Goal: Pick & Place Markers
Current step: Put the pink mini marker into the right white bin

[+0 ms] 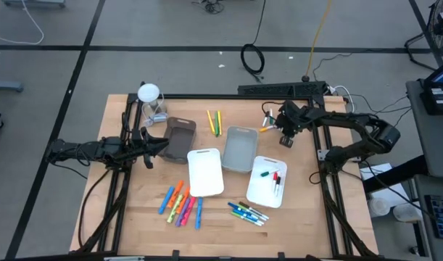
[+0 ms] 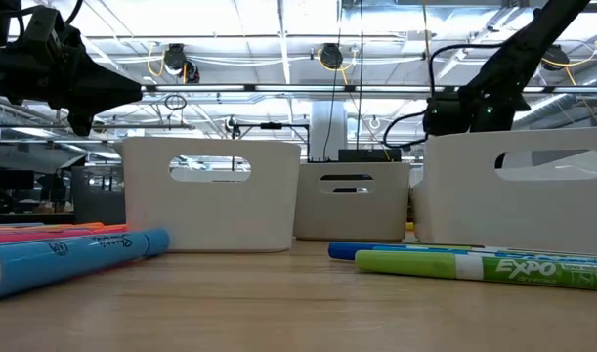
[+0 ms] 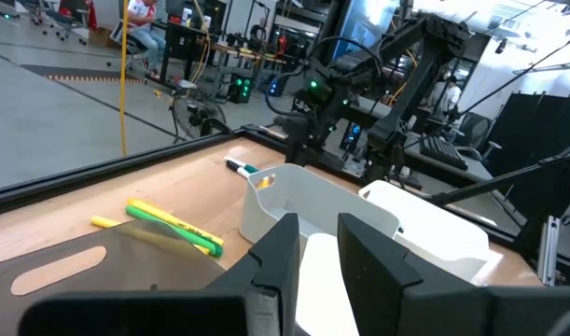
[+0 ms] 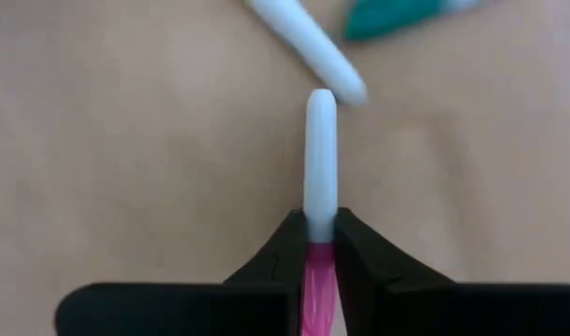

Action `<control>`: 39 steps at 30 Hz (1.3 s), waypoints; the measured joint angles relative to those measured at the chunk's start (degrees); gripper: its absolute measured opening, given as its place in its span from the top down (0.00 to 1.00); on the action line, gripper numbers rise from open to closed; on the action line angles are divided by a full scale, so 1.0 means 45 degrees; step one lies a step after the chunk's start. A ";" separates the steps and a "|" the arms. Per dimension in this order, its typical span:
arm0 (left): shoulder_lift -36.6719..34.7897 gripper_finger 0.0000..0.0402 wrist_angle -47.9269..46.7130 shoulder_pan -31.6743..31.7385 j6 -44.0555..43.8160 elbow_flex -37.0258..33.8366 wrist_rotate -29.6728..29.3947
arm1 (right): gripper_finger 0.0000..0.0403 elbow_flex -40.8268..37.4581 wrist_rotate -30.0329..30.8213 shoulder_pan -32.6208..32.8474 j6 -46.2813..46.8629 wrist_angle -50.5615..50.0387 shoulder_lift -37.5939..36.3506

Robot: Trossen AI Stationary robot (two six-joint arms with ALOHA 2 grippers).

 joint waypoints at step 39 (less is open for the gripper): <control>0.0001 0.80 0.0037 0.0001 -0.0002 0.0004 -0.0001 | 0.71 0.4363 -0.2449 1.1350 1.0043 -0.4076 -0.0673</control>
